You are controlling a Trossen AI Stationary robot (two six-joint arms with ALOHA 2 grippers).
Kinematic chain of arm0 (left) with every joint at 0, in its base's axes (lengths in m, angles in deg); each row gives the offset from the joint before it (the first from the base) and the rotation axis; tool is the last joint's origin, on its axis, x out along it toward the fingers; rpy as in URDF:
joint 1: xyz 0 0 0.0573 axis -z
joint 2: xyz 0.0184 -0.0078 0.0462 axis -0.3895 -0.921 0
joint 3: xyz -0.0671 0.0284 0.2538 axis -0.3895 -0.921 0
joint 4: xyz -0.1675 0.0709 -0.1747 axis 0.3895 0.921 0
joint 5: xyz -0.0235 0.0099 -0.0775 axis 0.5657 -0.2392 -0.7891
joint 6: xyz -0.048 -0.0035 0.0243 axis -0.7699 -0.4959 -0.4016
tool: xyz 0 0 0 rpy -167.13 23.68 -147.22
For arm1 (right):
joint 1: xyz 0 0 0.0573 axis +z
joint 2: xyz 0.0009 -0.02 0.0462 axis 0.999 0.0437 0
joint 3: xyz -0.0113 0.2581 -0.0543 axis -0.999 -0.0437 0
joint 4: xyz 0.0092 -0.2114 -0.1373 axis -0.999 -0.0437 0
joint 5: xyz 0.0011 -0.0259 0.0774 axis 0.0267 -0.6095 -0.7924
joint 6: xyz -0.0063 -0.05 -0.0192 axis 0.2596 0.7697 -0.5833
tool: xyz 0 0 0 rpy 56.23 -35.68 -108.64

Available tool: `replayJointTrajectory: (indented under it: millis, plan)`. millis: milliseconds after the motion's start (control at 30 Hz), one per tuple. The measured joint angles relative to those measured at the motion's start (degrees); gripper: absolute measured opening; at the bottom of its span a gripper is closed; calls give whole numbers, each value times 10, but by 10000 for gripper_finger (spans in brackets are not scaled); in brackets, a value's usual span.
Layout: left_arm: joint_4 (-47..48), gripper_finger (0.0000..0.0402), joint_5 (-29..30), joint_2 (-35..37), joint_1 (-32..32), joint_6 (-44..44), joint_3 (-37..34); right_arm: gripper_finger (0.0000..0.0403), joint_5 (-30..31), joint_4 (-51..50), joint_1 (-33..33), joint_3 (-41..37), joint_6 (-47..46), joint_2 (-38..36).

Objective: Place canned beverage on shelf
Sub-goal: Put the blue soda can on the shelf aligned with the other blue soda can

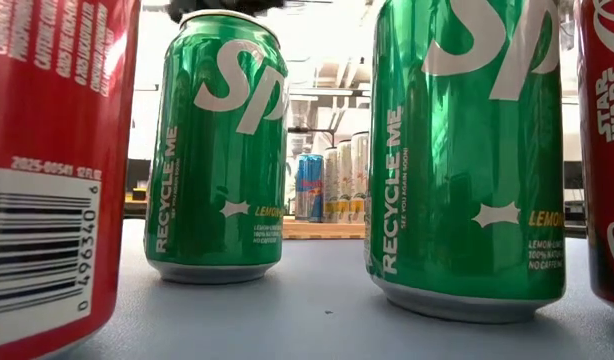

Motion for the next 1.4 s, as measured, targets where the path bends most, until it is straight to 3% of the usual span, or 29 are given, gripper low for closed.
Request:
replayJointTrajectory:
  millis: [267, 467, 700, 900, 1167, 1400]
  plan:
    - [-154, 219, -58, -77, -1, 2, 0, 261, 35, -85, 4, -1, -33, -61]
    - [-210, 219, 32, -93, -12, -36, 0, 261, 53, -102, 4, -1, -67, -78]
    - [-210, 219, 74, -117, -10, -147, 1, 261, 53, -122, 4, -1, -66, -75]
    - [-199, 219, 119, -133, -27, -168, 0, 261, 52, -129, 4, -1, -61, -64]
    - [-205, 220, 74, -136, -45, -204, 0, 261, 52, -131, 4, -1, -49, -61]
    - [-206, 315, 89, -136, -51, -205, 0, 261, 52, -131, 0, -1, -37, -61]
